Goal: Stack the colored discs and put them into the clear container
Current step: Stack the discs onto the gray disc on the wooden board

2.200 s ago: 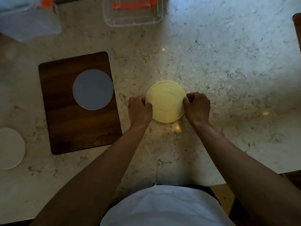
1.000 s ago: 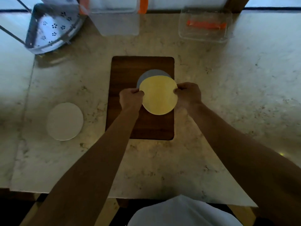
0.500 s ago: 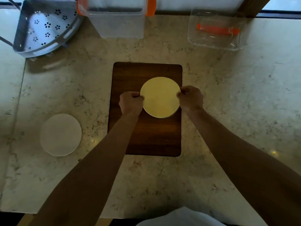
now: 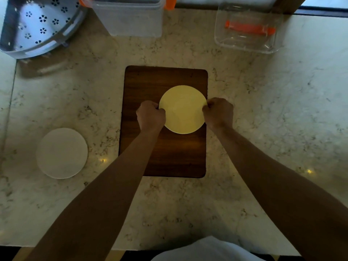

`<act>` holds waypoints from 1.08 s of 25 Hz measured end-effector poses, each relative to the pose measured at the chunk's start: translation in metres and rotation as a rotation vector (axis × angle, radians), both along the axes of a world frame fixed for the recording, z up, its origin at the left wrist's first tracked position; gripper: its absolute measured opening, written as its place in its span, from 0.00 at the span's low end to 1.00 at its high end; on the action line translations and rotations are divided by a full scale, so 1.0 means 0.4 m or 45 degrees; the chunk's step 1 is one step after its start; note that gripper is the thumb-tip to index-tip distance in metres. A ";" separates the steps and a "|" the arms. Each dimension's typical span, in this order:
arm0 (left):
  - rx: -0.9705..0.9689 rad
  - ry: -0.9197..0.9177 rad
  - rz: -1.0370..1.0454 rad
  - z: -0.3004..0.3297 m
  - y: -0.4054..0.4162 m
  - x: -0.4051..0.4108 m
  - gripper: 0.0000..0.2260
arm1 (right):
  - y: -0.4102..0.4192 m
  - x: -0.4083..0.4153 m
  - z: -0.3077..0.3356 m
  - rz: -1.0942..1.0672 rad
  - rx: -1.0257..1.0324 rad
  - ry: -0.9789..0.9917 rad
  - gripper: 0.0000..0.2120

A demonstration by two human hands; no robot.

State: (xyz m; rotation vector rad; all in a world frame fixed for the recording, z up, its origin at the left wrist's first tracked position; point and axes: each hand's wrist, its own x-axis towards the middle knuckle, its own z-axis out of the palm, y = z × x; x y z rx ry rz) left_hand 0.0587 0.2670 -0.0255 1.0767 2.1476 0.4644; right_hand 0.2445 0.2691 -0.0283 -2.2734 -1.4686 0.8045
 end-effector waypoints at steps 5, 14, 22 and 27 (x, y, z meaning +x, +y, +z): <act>0.043 0.082 -0.155 0.007 0.002 0.002 0.04 | -0.005 -0.011 0.012 -0.020 -0.029 -0.064 0.12; -0.016 -0.071 -0.060 0.004 0.019 -0.018 0.03 | -0.003 -0.014 0.018 0.012 -0.073 -0.052 0.14; -0.132 -0.230 0.078 0.019 0.038 -0.008 0.08 | 0.033 -0.007 0.014 -0.092 -0.219 0.092 0.11; -0.156 -0.496 0.280 0.043 0.024 -0.015 0.09 | 0.027 0.001 0.036 -0.229 -0.208 0.348 0.17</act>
